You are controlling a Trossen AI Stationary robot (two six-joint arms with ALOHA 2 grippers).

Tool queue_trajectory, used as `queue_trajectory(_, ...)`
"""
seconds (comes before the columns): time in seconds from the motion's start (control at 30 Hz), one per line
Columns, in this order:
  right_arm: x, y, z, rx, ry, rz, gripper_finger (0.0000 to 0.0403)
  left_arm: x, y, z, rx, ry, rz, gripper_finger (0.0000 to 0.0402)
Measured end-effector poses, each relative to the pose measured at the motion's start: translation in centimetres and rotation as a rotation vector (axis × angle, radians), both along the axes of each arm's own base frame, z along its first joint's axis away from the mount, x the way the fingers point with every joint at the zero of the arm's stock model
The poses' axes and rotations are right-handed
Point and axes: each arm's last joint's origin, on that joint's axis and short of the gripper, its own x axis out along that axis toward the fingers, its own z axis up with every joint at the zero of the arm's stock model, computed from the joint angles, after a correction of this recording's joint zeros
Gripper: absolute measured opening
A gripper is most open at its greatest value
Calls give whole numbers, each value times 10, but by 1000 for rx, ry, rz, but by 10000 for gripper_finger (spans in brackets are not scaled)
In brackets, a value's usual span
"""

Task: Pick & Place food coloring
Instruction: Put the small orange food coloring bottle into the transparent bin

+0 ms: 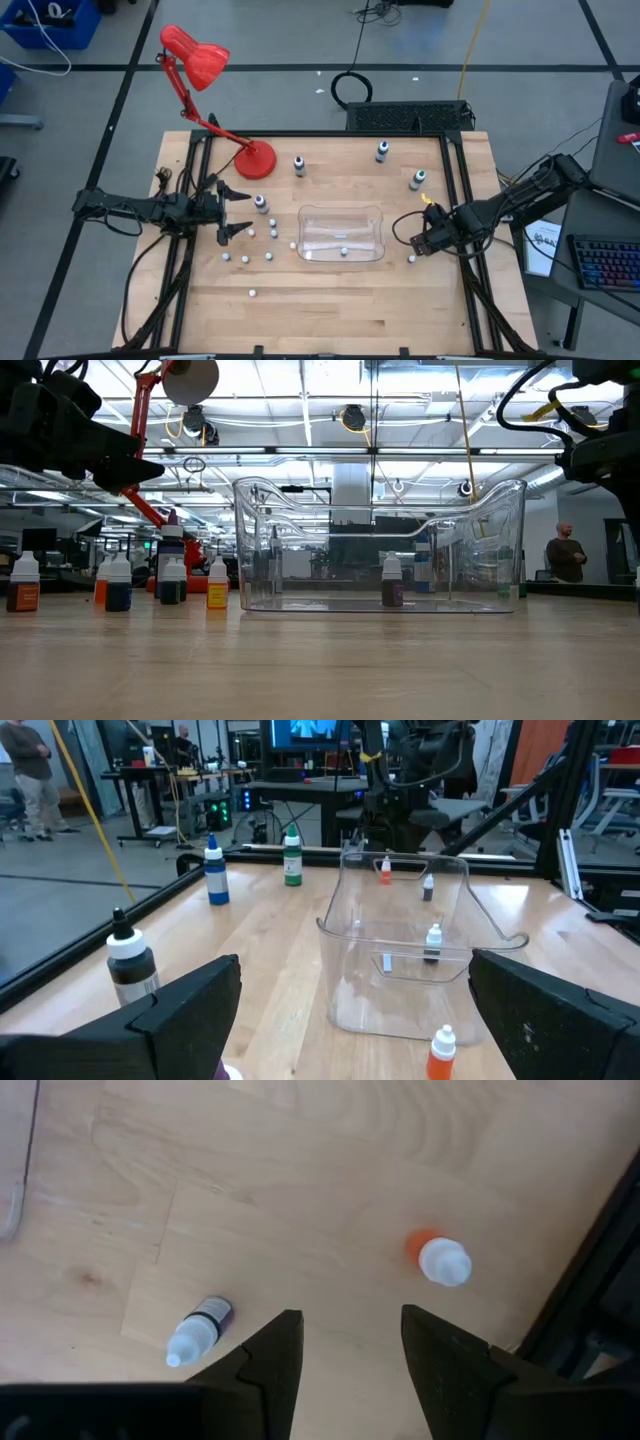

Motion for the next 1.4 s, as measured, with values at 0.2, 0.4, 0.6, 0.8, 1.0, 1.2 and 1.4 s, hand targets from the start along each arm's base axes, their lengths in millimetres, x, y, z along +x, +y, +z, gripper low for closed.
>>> queue_trajectory(0.2,17,6,3,11,-187,141,160,0,0,0,0,0,0,388)
queue_trajectory(0.4,31,6,7,-55,-333,309,160,0,0,0,0,0,0,388)
queue_trajectory(0.6,47,8,16,-236,-504,482,160,0,0,0,0,0,0,388)
queue_trajectory(0.8,72,11,43,-409,-812,694,160,0,0,0,0,0,0,388)
queue_trajectory(1.0,84,13,110,-547,-879,936,160,0,0,0,0,0,0,388)
queue_trajectory(1.2,79,7,168,-621,-523,1018,160,0,0,0,0,0,0,388)
queue_trajectory(1.4,86,-7,157,-393,-106,965,160,0,0,0,0,0,0,388)
